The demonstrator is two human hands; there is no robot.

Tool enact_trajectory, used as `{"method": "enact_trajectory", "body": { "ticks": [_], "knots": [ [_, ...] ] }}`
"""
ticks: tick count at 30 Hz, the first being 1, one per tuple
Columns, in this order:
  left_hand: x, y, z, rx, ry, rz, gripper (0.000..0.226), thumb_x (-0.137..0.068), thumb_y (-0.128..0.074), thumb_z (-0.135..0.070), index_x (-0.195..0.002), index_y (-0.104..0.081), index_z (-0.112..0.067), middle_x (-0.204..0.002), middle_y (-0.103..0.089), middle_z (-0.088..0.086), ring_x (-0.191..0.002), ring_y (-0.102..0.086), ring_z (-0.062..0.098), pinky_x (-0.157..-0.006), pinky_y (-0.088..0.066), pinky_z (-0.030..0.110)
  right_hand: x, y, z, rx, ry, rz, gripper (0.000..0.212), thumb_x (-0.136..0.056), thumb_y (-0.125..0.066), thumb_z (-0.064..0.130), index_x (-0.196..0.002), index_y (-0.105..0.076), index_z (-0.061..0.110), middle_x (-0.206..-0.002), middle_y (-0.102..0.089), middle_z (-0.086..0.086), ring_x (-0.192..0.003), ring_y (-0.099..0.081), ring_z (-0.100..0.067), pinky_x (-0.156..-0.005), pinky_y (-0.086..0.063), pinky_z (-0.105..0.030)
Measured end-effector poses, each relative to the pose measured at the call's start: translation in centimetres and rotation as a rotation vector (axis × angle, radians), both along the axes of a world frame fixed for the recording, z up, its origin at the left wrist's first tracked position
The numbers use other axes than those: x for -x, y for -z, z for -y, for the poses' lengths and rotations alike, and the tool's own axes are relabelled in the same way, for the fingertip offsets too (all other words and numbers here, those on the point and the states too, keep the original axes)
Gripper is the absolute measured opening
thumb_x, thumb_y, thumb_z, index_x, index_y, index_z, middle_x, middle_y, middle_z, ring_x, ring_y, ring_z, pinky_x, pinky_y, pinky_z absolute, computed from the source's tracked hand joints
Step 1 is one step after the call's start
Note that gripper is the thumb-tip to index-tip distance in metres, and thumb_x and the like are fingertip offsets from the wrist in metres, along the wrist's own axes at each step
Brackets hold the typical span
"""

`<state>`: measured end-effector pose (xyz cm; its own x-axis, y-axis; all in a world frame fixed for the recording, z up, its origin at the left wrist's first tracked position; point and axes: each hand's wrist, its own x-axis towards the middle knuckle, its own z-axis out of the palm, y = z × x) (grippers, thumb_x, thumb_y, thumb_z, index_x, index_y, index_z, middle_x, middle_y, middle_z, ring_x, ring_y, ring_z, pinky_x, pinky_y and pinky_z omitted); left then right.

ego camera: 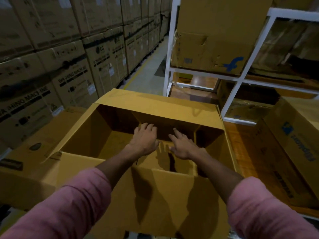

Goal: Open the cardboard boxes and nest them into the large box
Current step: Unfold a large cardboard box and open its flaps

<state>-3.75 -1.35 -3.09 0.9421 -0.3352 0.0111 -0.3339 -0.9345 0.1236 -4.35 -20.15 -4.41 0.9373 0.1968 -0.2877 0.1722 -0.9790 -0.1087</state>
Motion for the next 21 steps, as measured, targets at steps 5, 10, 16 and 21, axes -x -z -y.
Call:
{"method": "enact_trajectory", "body": {
  "ticks": [5,10,16,21],
  "knots": [
    [-7.2,0.7,0.2,-0.051,0.033,0.139,0.08,-0.099,-0.051,-0.048,-0.159,-0.013,-0.01,-0.168,-0.008,0.015,-0.155,-0.003,0.036,-0.123,-0.016,0.054,-5.7,-1.7,-0.2,0.016,-0.004,0.367,0.081,-0.102,-0.045,0.048,-0.162,0.006,0.026,-0.169,-0.006,-0.014,-0.154,-0.008,-0.04,-0.123,-0.012,-0.058],
    [-14.6,0.6,0.4,-0.032,0.017,0.187,0.086,-0.102,-0.046,-0.046,-0.16,0.01,-0.015,-0.164,0.03,0.013,-0.151,0.027,0.033,-0.124,0.002,0.058,-12.6,-3.5,0.9,0.002,0.036,0.521,0.082,-0.104,-0.043,0.046,-0.161,0.012,0.026,-0.167,0.027,-0.004,-0.153,0.024,-0.033,-0.123,0.005,-0.06],
    [-21.4,0.7,0.7,-0.021,0.004,0.203,0.094,-0.1,-0.046,-0.054,-0.159,0.016,-0.014,-0.163,0.033,0.012,-0.15,0.029,0.033,-0.122,0.002,0.061,-18.5,-3.4,1.9,0.047,0.112,0.445,0.081,-0.103,-0.047,0.045,-0.162,0.004,0.021,-0.169,0.019,-0.004,-0.155,0.017,-0.033,-0.122,-0.001,-0.065],
    [-23.7,2.7,0.9,-0.035,0.012,0.127,0.094,-0.1,-0.044,-0.052,-0.158,0.018,-0.012,-0.164,0.029,0.013,-0.151,0.027,0.033,-0.122,0.006,0.061,-20.4,-1.4,2.3,0.025,0.156,0.313,0.079,-0.104,-0.047,0.042,-0.162,0.002,0.02,-0.171,0.01,-0.002,-0.156,0.009,-0.031,-0.121,-0.005,-0.065]
  ]
}}
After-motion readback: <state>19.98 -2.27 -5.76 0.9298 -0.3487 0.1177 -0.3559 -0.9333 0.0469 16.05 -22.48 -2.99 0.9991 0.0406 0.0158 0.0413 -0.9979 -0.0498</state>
